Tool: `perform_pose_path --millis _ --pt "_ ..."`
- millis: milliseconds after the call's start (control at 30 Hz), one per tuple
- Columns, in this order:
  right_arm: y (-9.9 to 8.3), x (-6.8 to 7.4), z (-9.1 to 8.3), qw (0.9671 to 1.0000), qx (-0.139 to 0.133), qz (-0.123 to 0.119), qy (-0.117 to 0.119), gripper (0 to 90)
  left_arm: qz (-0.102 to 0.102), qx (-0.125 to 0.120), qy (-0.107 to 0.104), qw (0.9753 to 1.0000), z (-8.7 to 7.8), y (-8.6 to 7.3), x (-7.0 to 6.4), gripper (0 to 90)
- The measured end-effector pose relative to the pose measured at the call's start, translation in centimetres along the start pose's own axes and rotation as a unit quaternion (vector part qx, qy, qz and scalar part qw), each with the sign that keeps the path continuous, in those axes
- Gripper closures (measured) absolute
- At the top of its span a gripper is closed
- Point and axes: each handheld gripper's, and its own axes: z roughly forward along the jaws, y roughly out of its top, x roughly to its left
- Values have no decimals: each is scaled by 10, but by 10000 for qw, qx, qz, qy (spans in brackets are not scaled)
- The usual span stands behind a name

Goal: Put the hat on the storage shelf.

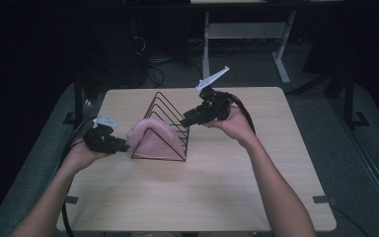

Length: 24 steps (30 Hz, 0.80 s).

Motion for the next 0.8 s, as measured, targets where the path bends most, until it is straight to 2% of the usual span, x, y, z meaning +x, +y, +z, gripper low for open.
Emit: perform_pose_path --millis 100,133,200,333,433,567,667,800 --pt "-4 -3 -6 10000 -35 27 -72 510 -24 -42 -14 10000 -1 0 0 657" --pt "-6 -3 -9 9998 -42 163 -69 508 -38 -49 -25 10000 -2 0 0 651" --pt "-7 -4 -10 9999 -42 121 -112 506 -50 -77 -15 10000 -3 0 -1 648" --pt "-11 -5 -16 9995 -89 238 -193 483 -49 -79 -28 10000 -4 0 -2 625" --pt "-15 -7 -20 9991 -106 290 -280 455 -128 -130 -36 9998 -5 0 -2 604" --pt "-22 -9 -28 9985 -127 339 -411 425 -176 -132 2 9998 -6 -1 -3 543" --pt "-25 -10 -32 9982 -160 372 -447 403 -134 -135 -4 9998 -8 -1 -4 527" --pt "-33 -13 -41 9971 -168 475 -572 372 -173 -217 -21 9996 -10 -1 -6 467"
